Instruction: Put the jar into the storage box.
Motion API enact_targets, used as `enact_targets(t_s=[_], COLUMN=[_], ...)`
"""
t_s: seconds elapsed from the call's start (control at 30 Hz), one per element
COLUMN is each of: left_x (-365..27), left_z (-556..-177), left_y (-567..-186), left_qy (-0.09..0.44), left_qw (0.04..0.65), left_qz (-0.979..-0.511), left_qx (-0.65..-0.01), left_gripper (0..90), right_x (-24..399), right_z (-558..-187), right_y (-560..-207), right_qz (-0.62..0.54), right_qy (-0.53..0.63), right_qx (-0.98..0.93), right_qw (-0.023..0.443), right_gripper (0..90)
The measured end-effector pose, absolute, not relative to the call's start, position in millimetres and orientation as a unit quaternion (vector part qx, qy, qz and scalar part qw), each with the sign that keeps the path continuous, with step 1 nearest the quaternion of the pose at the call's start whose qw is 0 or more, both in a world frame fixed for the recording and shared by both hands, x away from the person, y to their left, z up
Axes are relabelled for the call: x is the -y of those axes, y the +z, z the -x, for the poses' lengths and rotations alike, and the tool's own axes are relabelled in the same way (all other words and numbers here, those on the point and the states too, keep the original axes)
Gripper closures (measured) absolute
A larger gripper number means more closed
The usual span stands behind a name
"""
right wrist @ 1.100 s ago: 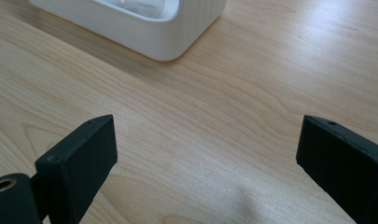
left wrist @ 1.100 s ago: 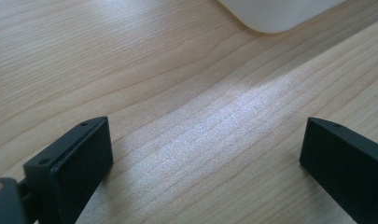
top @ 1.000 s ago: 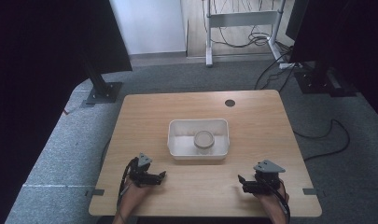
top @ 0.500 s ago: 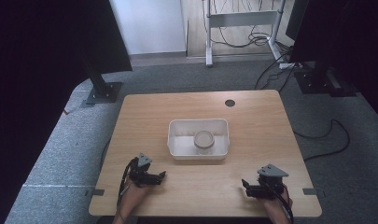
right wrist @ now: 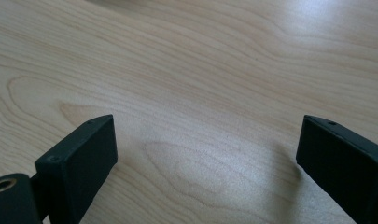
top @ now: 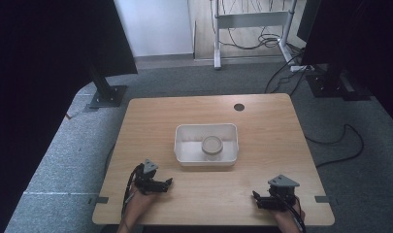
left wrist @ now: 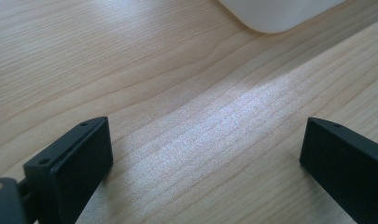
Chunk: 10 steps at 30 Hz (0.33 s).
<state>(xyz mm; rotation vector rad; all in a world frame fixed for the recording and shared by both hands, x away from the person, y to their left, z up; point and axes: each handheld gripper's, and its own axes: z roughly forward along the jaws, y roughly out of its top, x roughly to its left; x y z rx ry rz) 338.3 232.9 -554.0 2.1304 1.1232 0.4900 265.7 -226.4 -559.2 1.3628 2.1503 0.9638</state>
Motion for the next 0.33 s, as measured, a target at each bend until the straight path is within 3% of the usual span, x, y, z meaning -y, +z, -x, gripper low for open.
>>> enact_targets(t_s=[0.33], left_x=[-232.9], left_z=[-338.2], left_y=[-554.0], left_qy=[0.188], left_qw=[0.335], left_qz=[-0.817], left_qx=[-0.431], left_gripper=[2.3], right_x=[225.1], right_z=[-266.4], right_y=[-560.6], right_qz=[-0.493], right_qy=[0.338], right_qx=[-0.775], right_qw=[0.204], right_gripper=[4.6])
